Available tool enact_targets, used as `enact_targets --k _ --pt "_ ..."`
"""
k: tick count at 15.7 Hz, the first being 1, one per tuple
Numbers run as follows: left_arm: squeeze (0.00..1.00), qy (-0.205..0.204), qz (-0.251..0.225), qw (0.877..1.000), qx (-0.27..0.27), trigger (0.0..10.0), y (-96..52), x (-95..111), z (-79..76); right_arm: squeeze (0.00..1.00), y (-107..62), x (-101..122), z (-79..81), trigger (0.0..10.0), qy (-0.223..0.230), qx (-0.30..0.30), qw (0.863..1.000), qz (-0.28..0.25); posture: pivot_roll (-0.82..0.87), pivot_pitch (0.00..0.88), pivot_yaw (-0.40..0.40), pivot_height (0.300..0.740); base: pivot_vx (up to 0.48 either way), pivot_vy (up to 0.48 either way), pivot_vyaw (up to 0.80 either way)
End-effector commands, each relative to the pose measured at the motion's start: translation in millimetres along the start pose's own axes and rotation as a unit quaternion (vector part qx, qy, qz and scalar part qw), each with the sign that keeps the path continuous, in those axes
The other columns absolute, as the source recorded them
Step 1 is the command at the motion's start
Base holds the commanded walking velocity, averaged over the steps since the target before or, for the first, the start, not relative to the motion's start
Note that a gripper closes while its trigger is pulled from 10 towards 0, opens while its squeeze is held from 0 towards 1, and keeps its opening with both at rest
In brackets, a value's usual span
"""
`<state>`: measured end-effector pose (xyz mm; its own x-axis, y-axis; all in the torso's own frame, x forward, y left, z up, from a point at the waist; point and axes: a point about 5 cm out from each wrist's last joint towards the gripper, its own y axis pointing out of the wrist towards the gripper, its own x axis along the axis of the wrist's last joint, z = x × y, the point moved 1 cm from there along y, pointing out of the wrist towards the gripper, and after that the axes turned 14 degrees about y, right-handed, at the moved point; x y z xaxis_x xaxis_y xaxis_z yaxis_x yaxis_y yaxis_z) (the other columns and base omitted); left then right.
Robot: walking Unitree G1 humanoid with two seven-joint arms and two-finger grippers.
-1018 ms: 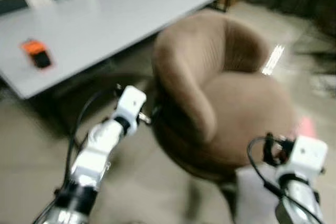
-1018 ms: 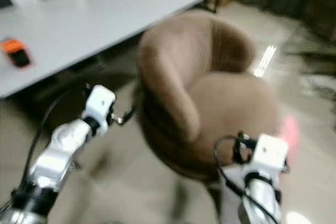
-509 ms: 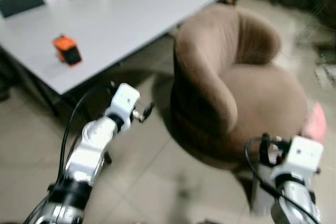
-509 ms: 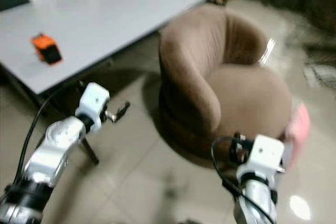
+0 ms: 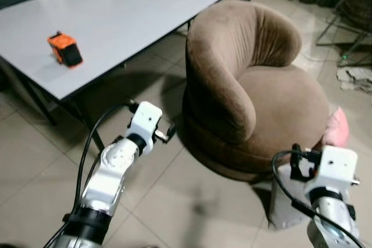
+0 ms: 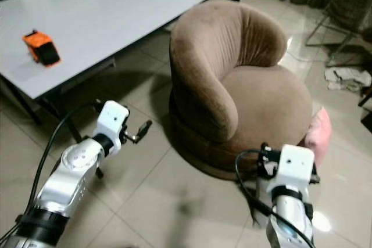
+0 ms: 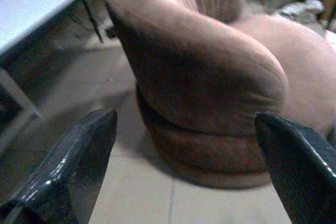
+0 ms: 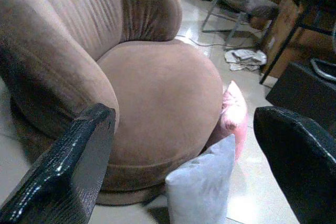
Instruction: Move the pillow to the sofa from floor
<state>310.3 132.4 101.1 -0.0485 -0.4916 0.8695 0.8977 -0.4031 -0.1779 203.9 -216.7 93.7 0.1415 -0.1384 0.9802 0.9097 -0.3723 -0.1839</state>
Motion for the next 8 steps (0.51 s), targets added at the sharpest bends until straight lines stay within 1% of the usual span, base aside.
enact_targets --k 1,2,3,4,6,8 --pt "0.0 0.011 -0.012 1.0 0.025 10.0 -2.7 3.7 7.8 0.0 2.0 -4.0 -3.2 10.0 -0.002 -0.005 1.0 0.015 0.02 0.039 -0.022 0.74 0.0 0.0 -0.8" --pt "0.0 -0.002 -0.012 1.0 0.027 10.0 -2.5 4.8 11.0 0.0 3.8 -3.0 -3.9 10.0 -0.003 -0.006 1.0 0.015 0.02 0.039 -0.031 0.74 0.0 0.0 -0.8" --pt "0.0 -0.004 -0.013 1.0 0.027 10.0 -2.5 5.3 11.5 0.0 4.2 -2.7 -4.1 10.0 -0.005 -0.006 1.0 0.014 0.02 0.039 -0.031 0.74 0.0 0.0 -0.8" --pt "0.0 -0.005 -0.013 0.999 0.031 10.0 -2.9 5.8 13.0 0.0 4.6 -1.9 -4.2 10.0 -0.005 -0.005 1.0 0.013 0.02 0.038 -0.036 0.74 0.0 0.0 -0.8" --pt "0.0 0.004 -0.022 0.999 0.032 10.0 -2.9 7.8 12.5 0.0 4.3 -2.3 -5.4 10.0 -0.002 -0.011 1.0 0.013 0.02 0.037 -0.033 0.74 0.0 0.0 -0.8" --pt "0.0 -0.002 -0.031 0.999 0.023 10.0 -2.0 9.7 11.1 0.0 2.8 -3.6 -7.0 10.0 0.004 -0.021 1.0 0.015 0.02 0.037 -0.027 0.74 0.0 0.0 -0.8"
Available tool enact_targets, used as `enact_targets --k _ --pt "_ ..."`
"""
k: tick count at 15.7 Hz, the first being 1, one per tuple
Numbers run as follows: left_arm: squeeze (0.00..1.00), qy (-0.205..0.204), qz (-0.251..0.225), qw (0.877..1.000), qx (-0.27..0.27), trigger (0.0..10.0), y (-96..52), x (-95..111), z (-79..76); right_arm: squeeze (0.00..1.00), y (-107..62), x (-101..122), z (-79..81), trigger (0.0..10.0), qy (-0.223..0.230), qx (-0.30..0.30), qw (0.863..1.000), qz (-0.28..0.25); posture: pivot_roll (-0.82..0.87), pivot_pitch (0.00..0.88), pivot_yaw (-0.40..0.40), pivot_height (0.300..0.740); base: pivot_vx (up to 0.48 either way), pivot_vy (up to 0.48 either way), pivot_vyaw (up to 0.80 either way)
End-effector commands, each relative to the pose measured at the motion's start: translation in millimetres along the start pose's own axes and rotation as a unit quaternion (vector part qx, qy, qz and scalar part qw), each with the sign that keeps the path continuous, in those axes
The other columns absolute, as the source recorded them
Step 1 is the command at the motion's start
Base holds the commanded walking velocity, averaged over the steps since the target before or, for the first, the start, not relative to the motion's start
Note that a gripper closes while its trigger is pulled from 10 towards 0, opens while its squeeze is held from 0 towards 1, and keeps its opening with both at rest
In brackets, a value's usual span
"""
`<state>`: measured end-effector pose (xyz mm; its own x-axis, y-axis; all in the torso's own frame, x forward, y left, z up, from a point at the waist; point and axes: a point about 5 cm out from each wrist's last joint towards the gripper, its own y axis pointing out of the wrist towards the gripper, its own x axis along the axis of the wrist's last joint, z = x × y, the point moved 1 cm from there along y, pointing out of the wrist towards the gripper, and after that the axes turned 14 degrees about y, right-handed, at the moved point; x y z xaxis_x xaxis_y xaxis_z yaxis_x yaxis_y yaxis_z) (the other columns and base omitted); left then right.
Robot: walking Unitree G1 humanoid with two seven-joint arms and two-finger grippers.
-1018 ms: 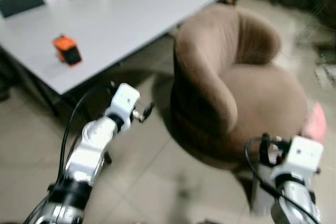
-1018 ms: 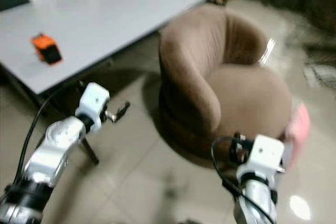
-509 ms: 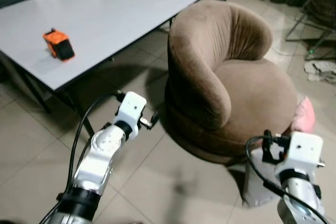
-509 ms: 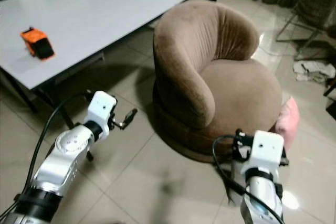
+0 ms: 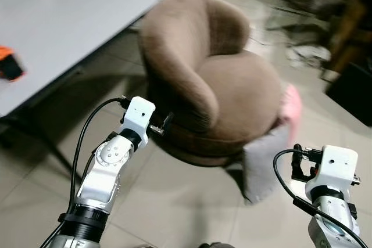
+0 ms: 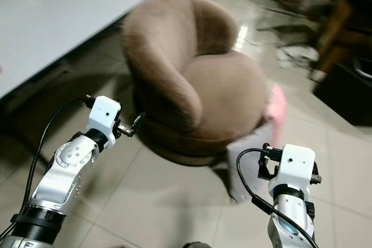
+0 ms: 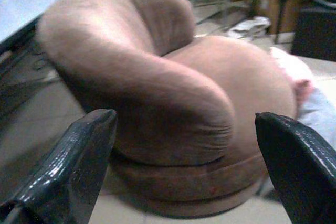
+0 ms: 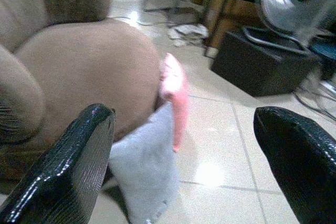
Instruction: Move the pillow to the sofa from floor
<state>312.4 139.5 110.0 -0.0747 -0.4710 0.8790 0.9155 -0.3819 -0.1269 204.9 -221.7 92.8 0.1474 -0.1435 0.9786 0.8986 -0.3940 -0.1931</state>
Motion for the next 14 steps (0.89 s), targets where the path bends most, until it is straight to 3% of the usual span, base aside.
enact_targets --k 1,8,14 --pt "0.0 -0.003 -0.018 1.0 -0.007 10.0 0.9 6.3 0.0 0.0 -1.1 -3.9 -2.7 10.0 0.004 -0.01 1.0 0.012 0.02 0.037 -0.019 0.74 0.0 0.0 -0.8" --pt "0.0 -0.012 -0.032 0.999 -0.031 10.0 2.7 9.3 -0.9 0.0 -9.9 -8.7 -0.2 10.0 0.012 -0.021 1.0 0.016 0.01 0.031 -0.003 0.74 0.335 0.0 -0.8" --pt "0.0 -0.007 -0.029 0.999 -0.027 10.0 1.6 6.4 1.0 0.0 -6.0 -7.5 2.4 10.0 -0.004 -0.009 1.0 0.012 0.02 0.026 -0.011 0.74 0.342 0.0 -0.75"
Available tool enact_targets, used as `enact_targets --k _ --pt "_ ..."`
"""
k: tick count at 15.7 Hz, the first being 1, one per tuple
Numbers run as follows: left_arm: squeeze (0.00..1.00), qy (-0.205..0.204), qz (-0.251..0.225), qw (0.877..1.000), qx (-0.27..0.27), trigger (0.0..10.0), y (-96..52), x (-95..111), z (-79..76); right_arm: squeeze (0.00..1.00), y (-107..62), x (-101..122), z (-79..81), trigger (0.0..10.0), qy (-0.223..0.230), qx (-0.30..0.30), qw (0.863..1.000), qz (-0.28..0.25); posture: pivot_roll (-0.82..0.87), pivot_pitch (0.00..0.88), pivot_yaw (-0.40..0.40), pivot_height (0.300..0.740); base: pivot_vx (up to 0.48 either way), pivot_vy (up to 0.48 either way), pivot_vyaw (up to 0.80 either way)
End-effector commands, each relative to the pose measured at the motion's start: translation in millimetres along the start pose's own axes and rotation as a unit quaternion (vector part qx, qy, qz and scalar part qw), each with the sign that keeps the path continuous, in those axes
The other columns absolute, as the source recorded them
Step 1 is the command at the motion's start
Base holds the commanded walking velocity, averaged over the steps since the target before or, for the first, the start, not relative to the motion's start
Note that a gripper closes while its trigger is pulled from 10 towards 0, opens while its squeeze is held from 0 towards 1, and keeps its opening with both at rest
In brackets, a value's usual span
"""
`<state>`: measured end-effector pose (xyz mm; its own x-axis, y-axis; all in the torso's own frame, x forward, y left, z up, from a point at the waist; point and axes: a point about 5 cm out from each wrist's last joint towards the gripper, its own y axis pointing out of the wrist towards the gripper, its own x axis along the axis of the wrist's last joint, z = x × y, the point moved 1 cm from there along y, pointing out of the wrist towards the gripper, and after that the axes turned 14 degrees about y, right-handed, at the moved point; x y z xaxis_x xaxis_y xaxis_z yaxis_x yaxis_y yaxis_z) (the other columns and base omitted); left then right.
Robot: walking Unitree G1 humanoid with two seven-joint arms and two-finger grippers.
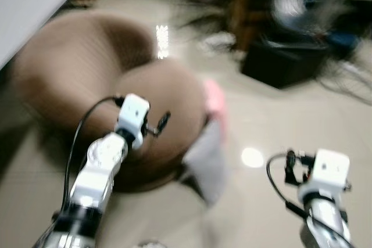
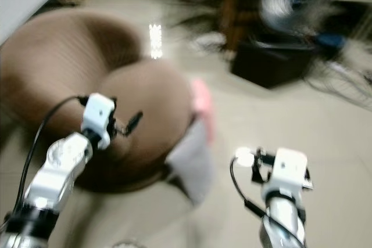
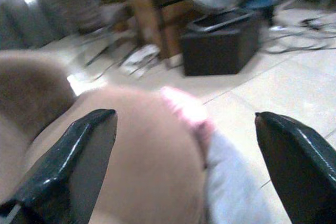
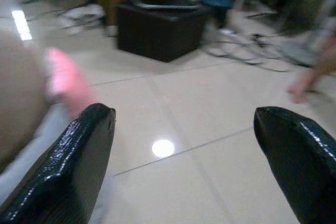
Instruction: Move the pillow to the sofa from floor
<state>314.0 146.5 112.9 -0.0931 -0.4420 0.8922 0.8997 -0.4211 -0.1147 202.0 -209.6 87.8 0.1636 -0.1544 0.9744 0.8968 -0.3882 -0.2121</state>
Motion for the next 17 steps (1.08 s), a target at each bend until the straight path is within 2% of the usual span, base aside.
enact_targets --k 1,2,9,17 --pt "0.0 0.004 -0.013 1.0 -0.009 10.0 3.3 7 -5.8 0.0 1.9 0 -5.6 10.0 -0.018 -0.004 1.0 0.0 0.02 0.026 -0.011 0.74 0.33 0.0 0.0" --pt "0.0 0.003 -0.012 1.0 -0.007 10.0 2.8 5 -4.8 0.0 4.8 0 -2.3 10.0 -0.036 0.01 0.999 -0.004 0.02 0.026 -0.011 0.74 0.334 0.0 0.0" --pt "0.0 -0.002 -0.006 1.0 -0.003 10.0 1.5 1 -7.8 0.0 12.3 -1 2.5 10.0 -0.071 0.044 0.996 -0.007 0.02 0.033 -0.022 0.74 0.333 0.0 0.0" --pt "0.0 -0.009 -0.01 1.0 -0.014 10.0 1.7 1 -11.8 0.0 12.9 -7 3.3 10.0 -0.062 0.047 0.997 -0.001 0.03 0.032 -0.021 0.74 0.334 0.0 0.0"
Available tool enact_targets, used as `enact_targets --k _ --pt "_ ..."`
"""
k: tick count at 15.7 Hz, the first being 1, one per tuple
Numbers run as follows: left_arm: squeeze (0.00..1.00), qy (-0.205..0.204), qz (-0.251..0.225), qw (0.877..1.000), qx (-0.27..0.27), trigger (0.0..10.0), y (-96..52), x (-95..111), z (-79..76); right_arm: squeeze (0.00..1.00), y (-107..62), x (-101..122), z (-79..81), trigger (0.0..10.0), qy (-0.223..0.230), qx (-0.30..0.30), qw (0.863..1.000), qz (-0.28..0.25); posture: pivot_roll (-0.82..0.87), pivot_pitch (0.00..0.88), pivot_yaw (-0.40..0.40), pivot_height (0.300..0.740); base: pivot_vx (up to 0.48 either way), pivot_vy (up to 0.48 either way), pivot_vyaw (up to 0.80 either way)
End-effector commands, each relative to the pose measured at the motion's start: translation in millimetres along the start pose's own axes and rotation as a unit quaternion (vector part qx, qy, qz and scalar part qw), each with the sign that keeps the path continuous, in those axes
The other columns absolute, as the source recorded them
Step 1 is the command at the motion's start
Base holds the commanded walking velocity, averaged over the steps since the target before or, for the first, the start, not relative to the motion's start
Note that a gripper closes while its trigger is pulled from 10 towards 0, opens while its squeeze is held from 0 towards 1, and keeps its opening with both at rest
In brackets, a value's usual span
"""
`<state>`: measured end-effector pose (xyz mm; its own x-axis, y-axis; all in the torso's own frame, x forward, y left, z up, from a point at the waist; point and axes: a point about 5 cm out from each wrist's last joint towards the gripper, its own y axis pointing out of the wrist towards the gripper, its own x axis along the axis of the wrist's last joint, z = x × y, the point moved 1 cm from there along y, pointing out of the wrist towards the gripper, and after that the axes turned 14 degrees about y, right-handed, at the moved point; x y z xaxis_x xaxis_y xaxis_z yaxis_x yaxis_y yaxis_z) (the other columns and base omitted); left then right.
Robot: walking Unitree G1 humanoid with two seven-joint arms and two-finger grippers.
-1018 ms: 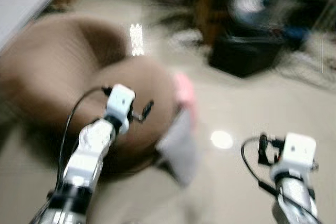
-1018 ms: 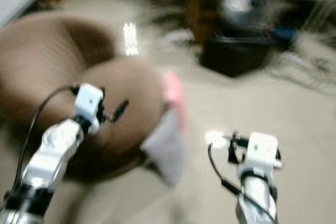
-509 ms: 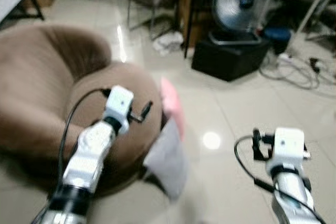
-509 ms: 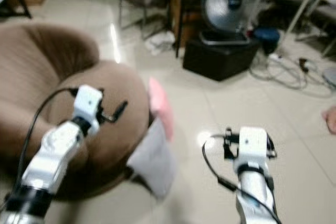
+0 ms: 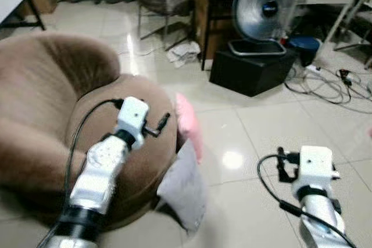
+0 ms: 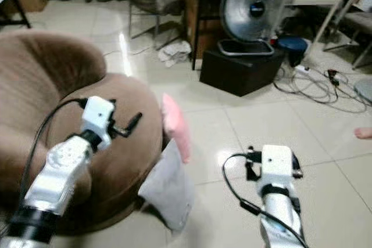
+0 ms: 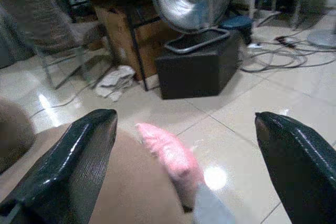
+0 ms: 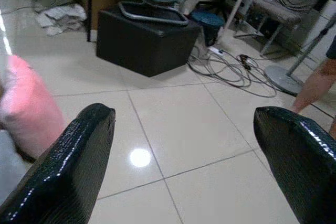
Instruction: Move the pillow to the sofa from floor
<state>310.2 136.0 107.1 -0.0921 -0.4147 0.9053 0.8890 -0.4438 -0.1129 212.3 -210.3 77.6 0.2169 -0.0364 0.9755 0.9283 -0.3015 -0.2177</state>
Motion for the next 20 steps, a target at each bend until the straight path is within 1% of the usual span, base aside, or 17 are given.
enact_targets --k 1,2,3,5,7,9,10,11,12,13,14,15,16,17,18,19,20 --pt "0.0 0.004 -0.005 1.0 -0.006 10.0 0.5 2 -0.6 0.0 1.1 2 -1.0 10.0 0.004 -0.003 1.0 -0.006 0.03 0.032 -0.021 0.74 0.341 0.0 0.0" --pt "0.0 0.005 -0.006 1.0 -0.008 10.0 0.8 3 -1.4 0.0 0.9 0 -2.0 10.0 0.006 -0.006 1.0 -0.001 0.02 0.031 -0.019 0.74 0.345 0.0 0.0" --pt "0.0 0.005 -0.007 1.0 -0.01 10.0 1.1 3 -1.9 0.0 0.2 -2 -4.6 10.0 0.016 -0.015 1.0 0.008 0.02 0.03 -0.018 0.74 0.356 0.0 -0.8" --pt "0.0 0.004 -0.008 1.0 -0.01 10.0 1.6 3 -1.8 0.0 -0.2 -3 -6.8 10.0 0.013 -0.019 1.0 0.008 0.02 0.031 -0.017 0.74 0.358 0.0 -0.8" --pt "0.0 0.008 -0.008 1.0 -0.008 10.0 2.6 4 -1.3 0.0 0.2 -2 -6.4 10.0 0.0 -0.016 1.0 0.006 0.02 0.029 -0.016 0.74 0.358 0.0 0.0" --pt "0.0 0.022 0.012 1.0 0.011 10.0 2.9 -1 2.6 0.0 1.1 -4 -5.6 10.0 0.007 -0.01 1.0 0.015 0.02 0.03 -0.019 0.74 0.129 0.0 0.0" --pt "0.0 0.023 0.014 1.0 0.012 10.0 2.3 -2 3.3 0.0 1.0 -5 -4.7 10.0 0.008 -0.006 1.0 0.019 0.02 0.03 -0.019 0.74 0.0 0.0 0.0" --pt "0.0 0.001 0.017 1.0 0.013 10.0 -3.3 -8 3.5 0.0 0.0 -6 0.4 10.0 0.014 0.018 1.0 0.021 0.03 0.031 -0.023 0.73 0.0 0.0 0.0" --pt "0.0 -0.004 0.017 1.0 0.013 10.0 -4.8 -10 3.6 0.0 -0.3 -6 1.6 10.0 0.015 0.024 0.999 0.021 0.03 0.031 -0.023 0.725 0.0 0.0 0.0" --pt "0.0 -0.012 0.018 1.0 0.01 10.0 -10.1 -14 2.5 0.0 0.0 -7 2.6 10.0 0.009 0.032 0.999 0.022 0.03 0.035 -0.032 0.715 0.0 0.0 0.0" --pt "0.0 -0.037 0.018 0.999 0.0 10.0 -14.6 -16 -0.9 0.0 0.5 -8 3.6 10.0 0.009 0.041 0.999 0.024 0.04 0.037 -0.04 0.705 0.0 0.0 0.0" --pt "0.0 -0.052 0.026 0.998 -0.022 10.0 -18.8 -18 -8.9 0.0 0.8 -11 5.5 10.0 0.011 0.051 0.998 0.028 0.05 0.039 -0.049 0.685 0.0 0.0 0.0" --pt "0.0 -0.057 0.03 0.998 -0.027 10.0 -19.4 -19 -11.0 0.0 0.8 -11 6.0 10.0 0.011 0.052 0.998 0.029 0.05 0.039 -0.049 0.68 0.0 0.0 0.0" --pt "0.0 -0.065 0.046 0.996 -0.028 10.0 -20.7 -26 -13.8 0.0 0.9 -14 7.9 10.0 0.008 0.06 0.998 0.03 0.05 0.042 -0.055 0.665 0.0 0.0 0.0" --pt "0.0 -0.065 0.051 0.996 -0.027 10.0 -21.1 -28 -14.0 0.0 1.0 -15 8.3 10.0 0.007 0.062 0.998 0.03 0.05 0.042 -0.055 0.66 0.0 0.0 0.0" --pt "0.0 -0.054 0.056 0.997 -0.017 10.0 -21.9 -31 -12.8 0.0 1.3 -16 9.0 10.0 0.004 0.069 0.997 0.029 0.06 0.044 -0.06 0.65 0.0 0.0 0.0" --pt "0.0 -0.033 0.054 0.998 -0.006 10.0 -22.7 -32 -10.3 0.0 1.4 -17 10.1 10.0 -0.005 0.078 0.997 0.027 0.06 0.044 -0.06 0.64 0.0 0.0 0.0"
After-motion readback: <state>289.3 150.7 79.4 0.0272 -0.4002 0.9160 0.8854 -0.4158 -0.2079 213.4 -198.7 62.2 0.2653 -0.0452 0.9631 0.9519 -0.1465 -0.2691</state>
